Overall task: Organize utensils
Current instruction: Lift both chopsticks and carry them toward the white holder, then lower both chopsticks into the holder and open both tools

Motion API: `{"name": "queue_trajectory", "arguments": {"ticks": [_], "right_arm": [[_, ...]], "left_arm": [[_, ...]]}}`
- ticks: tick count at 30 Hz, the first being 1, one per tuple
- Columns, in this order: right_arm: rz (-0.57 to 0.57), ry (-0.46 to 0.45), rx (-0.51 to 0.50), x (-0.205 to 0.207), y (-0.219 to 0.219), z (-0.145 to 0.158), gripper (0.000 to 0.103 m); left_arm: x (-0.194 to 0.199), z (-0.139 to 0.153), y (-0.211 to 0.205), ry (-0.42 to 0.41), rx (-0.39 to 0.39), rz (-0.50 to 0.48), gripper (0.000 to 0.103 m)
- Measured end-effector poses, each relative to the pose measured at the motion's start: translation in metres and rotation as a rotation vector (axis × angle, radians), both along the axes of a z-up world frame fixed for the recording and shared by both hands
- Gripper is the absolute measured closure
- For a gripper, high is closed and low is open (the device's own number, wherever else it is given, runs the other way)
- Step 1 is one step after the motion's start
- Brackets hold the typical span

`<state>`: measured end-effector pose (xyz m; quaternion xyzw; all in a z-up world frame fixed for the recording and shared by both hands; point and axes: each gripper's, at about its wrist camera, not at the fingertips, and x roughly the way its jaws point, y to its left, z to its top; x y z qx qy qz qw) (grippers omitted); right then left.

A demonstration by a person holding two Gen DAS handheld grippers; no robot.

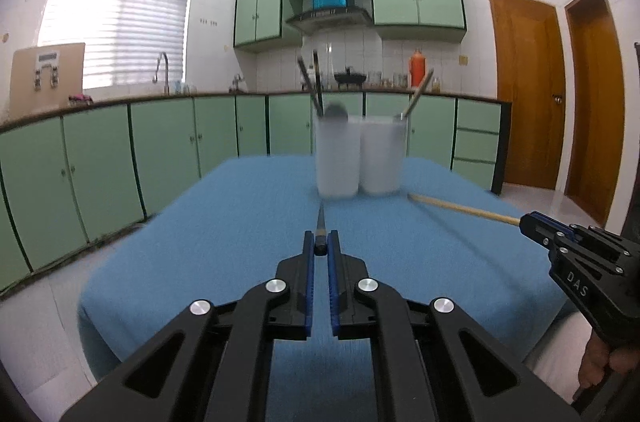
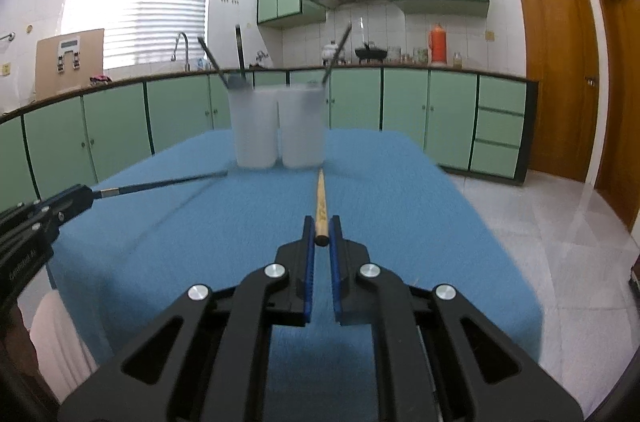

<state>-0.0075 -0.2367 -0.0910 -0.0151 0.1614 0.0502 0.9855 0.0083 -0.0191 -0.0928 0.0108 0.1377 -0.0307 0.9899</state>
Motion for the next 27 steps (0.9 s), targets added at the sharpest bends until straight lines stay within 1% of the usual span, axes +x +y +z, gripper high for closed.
{"name": "queue_trajectory", "arguments": {"ticks": [3,6,11,16,22,27], "right_arm": [[0.014,-0.031,0.009,-0.001,-0.006,0.022,0.097],[0.027,-0.033,0.04,0.006,-0.014,0.044,0.097],[0.049,-0.038,0.058,0.021,-0.021,0.087,0.097],[0.083,-0.018,0.083,0.043,-0.026,0.123,0.097],[0.114,0.012,0.063,0.072,-0.025,0.157,0.097],[0.159,0.034,0.042,0.088,-0.02,0.176,0.097]], "left_arm": [[0.0,0.022,0.003,-0.031,-0.009,-0.009,0.097],[0.005,0.041,0.005,-0.046,-0.013,-0.026,0.097],[0.023,0.075,0.009,-0.047,-0.045,-0.063,0.097],[0.039,0.108,0.008,-0.073,-0.028,-0.078,0.097],[0.066,0.138,0.007,-0.035,-0.044,-0.127,0.097],[0.083,0.164,0.008,-0.032,-0.047,-0.159,0.097]]}}
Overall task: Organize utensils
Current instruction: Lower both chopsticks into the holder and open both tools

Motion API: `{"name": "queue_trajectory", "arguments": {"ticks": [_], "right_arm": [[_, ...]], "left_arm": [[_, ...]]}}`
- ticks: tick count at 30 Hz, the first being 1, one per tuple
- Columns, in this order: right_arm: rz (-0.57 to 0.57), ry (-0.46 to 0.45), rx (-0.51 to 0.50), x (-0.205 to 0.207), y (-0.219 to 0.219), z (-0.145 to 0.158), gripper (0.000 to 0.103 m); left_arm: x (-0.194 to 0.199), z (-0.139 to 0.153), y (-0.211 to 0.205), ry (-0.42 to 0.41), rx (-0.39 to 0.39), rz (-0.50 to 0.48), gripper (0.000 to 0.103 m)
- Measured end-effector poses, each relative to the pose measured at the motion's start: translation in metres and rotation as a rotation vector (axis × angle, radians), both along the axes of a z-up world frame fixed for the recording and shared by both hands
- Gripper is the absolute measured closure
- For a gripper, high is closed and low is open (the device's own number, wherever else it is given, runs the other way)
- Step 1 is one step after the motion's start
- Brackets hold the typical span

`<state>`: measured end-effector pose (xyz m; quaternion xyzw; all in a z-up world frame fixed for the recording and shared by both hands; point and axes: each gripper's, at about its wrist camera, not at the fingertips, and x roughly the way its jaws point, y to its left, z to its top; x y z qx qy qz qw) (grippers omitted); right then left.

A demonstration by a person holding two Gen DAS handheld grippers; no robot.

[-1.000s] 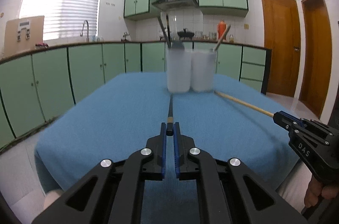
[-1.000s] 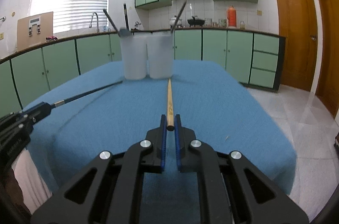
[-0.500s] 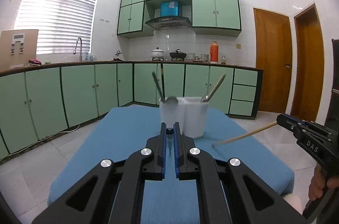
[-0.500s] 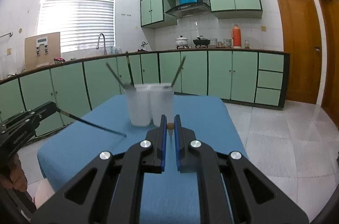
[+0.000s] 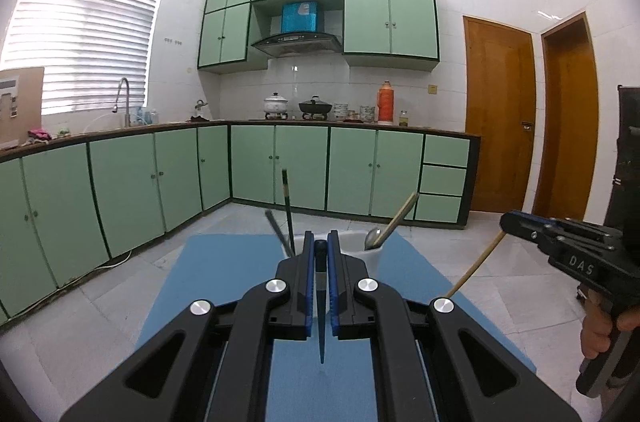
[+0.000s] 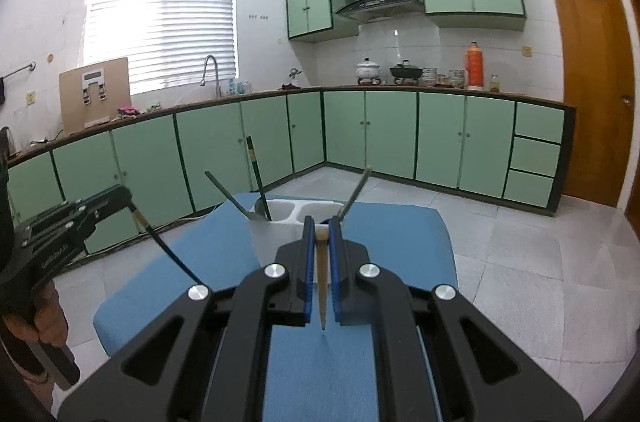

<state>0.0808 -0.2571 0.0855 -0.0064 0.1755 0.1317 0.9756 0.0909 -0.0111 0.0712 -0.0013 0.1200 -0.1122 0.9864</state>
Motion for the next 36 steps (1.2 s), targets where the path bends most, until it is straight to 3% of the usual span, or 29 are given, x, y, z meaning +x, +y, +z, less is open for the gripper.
{"name": "queue_trajectory", "arguments": {"ticks": [8,11,17,20,25,30,36], "right_arm": [[0.089,-0.022,0.0,0.012,0.006,0.044,0.097],[0.125,-0.048,0.012,0.013,0.007,0.07,0.097],[0.108,-0.128,-0.002,0.028,0.013,0.115,0.097],[0.086,-0.151,-0.015,0.047,0.017,0.126,0.097],[0.056,-0.115,-0.022,0.09,0.024,0.119,0.097],[0.024,-0.055,-0.042,0.129,0.036,0.086,0.097],[0.005,-0.001,-0.053,0.157,0.049,0.052,0.097]], "left_arm": [[0.004,0.041,-0.001,-0.061,0.005,-0.035,0.097],[0.003,0.067,0.0,-0.124,-0.002,-0.032,0.097],[0.017,0.115,-0.008,-0.234,-0.022,-0.032,0.097],[0.03,0.126,-0.015,-0.28,-0.01,-0.012,0.097],[0.079,0.119,-0.024,-0.239,-0.02,-0.007,0.097],[0.134,0.092,-0.03,-0.161,-0.01,0.002,0.097],[0.172,0.061,-0.034,-0.111,0.003,0.021,0.097]]}}
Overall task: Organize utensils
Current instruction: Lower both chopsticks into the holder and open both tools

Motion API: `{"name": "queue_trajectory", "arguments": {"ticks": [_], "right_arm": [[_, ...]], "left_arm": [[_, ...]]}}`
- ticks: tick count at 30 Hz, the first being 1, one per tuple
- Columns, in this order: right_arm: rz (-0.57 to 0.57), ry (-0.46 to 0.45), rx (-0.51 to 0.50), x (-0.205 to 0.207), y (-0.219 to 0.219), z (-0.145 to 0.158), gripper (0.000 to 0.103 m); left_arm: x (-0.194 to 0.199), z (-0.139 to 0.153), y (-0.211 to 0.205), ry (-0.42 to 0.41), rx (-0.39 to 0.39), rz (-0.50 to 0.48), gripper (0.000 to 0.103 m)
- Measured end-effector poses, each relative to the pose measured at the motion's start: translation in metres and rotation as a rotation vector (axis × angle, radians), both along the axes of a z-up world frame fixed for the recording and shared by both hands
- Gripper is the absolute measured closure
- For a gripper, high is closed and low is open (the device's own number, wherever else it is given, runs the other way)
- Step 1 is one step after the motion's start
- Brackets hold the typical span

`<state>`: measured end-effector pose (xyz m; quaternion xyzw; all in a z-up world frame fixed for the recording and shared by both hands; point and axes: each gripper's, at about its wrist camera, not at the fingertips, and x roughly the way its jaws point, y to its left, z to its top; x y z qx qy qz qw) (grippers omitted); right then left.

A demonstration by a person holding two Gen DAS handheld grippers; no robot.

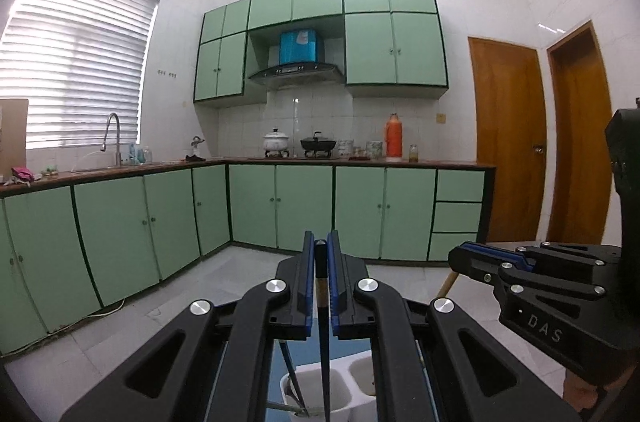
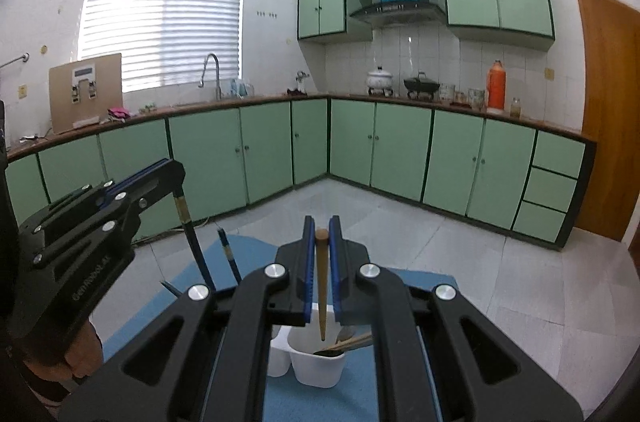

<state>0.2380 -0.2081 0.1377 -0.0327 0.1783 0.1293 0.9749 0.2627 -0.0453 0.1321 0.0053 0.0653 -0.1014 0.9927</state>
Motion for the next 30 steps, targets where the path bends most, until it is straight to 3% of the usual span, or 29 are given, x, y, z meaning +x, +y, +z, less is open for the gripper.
{"name": "queue_trajectory", "arguments": {"ticks": [4,7,13,18,23,30], "right_arm": [[-0.004,0.009,-0.025,0.007,0.006,-0.014,0.097],[0.001,-0.001,-0.019,0.007,0.005,-0.014,0.097],[0.002,-0.012,-0.006,0.01,0.003,-0.008,0.097],[0.002,0.0,-0.008,0.012,0.003,-0.013,0.097],[0.0,0.023,0.007,0.016,0.0,-0.024,0.097],[-0.009,0.039,0.018,0.021,-0.001,-0.038,0.097]], "left_arm": [[0.003,-0.005,0.009,0.045,-0.063,-0.042,0.097],[-0.016,0.01,0.017,-0.004,-0.103,-0.077,0.097],[-0.04,0.045,0.015,-0.158,-0.059,-0.059,0.097],[-0.02,0.042,0.003,-0.197,-0.017,0.004,0.097],[0.019,0.009,0.0,-0.099,-0.032,0.042,0.097],[0.04,-0.021,0.005,0.004,-0.06,0.051,0.097]]}}
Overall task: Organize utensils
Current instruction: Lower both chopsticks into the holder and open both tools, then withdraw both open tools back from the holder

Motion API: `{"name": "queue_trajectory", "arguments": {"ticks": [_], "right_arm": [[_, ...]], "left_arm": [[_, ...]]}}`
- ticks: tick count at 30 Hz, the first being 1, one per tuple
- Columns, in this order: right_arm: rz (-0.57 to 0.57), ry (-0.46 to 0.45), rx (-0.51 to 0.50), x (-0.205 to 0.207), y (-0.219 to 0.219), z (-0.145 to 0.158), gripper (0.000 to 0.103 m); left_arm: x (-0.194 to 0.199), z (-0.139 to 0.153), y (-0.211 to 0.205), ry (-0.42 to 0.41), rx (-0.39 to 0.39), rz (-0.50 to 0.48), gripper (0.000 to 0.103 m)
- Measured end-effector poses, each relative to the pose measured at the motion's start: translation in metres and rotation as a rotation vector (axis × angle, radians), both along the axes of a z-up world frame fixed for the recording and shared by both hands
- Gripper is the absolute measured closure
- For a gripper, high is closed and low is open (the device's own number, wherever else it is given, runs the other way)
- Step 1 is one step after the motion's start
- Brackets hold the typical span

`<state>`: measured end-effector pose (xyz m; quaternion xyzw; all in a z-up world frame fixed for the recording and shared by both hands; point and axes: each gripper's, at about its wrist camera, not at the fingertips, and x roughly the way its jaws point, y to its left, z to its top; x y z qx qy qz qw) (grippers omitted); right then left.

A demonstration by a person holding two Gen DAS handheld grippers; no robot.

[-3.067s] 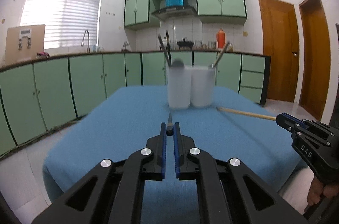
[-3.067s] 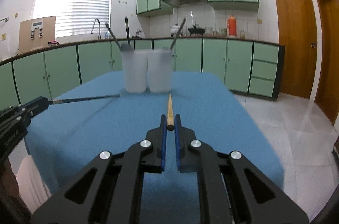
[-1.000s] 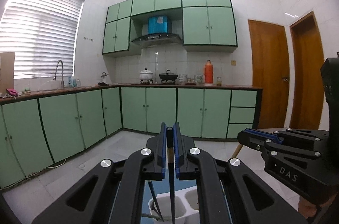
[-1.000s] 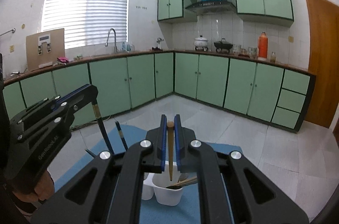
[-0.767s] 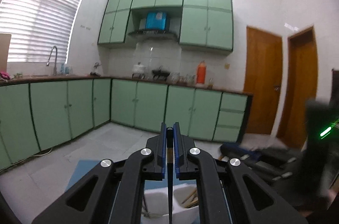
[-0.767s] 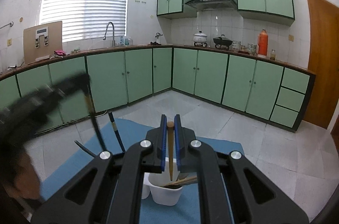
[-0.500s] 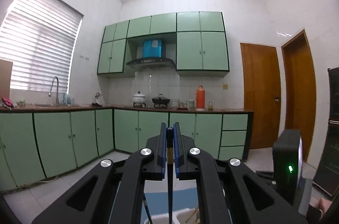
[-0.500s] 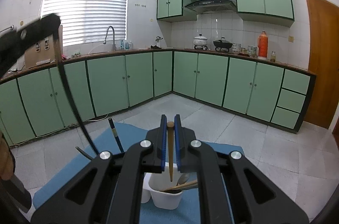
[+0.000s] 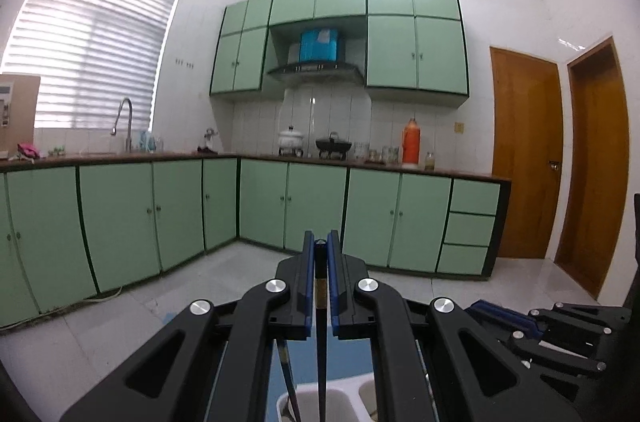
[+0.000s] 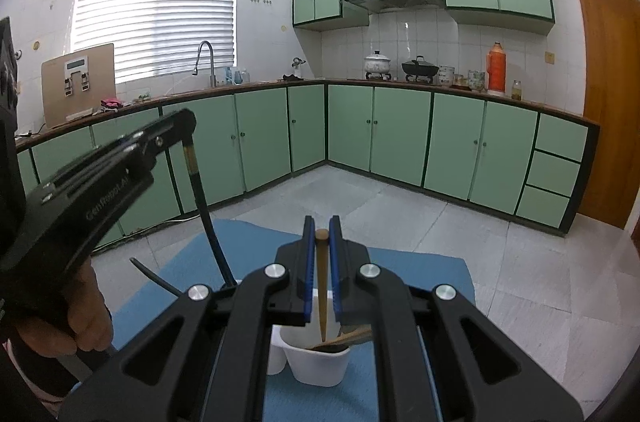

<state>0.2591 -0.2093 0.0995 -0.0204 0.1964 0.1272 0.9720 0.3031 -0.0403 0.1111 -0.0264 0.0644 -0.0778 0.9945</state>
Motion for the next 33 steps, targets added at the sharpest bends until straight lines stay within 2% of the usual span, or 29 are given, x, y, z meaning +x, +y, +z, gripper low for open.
{"name": "queue_trajectory", "arguments": {"ticks": [11,14,15,16,20,24,31,33], "right_arm": [[-0.032,0.023,0.016,0.009,-0.002,-0.021,0.097],[-0.033,0.026,0.019,0.006,-0.002,-0.022,0.095],[-0.036,0.023,0.016,0.005,-0.003,-0.022,0.091],[-0.038,0.018,0.014,0.003,-0.003,-0.021,0.089],[-0.039,0.006,0.037,-0.005,-0.007,-0.017,0.085],[-0.04,-0.036,0.033,-0.022,-0.01,-0.009,0.072],[-0.047,-0.104,0.023,-0.062,-0.018,0.001,0.054],[-0.052,-0.117,0.025,-0.074,-0.02,0.002,0.042]], "left_arm": [[0.006,-0.028,-0.005,0.101,0.049,0.007,0.095],[0.005,-0.032,-0.004,0.111,0.055,0.006,0.081],[0.003,-0.032,-0.003,0.11,0.053,0.005,0.068],[0.001,-0.03,-0.002,0.106,0.049,0.003,0.059],[-0.011,-0.024,0.005,0.088,0.034,0.004,0.054],[-0.027,-0.02,0.013,0.066,0.037,0.027,0.04],[-0.063,-0.016,0.026,0.043,0.038,0.06,0.026],[-0.075,-0.016,0.03,0.032,0.035,0.068,0.02]]}}
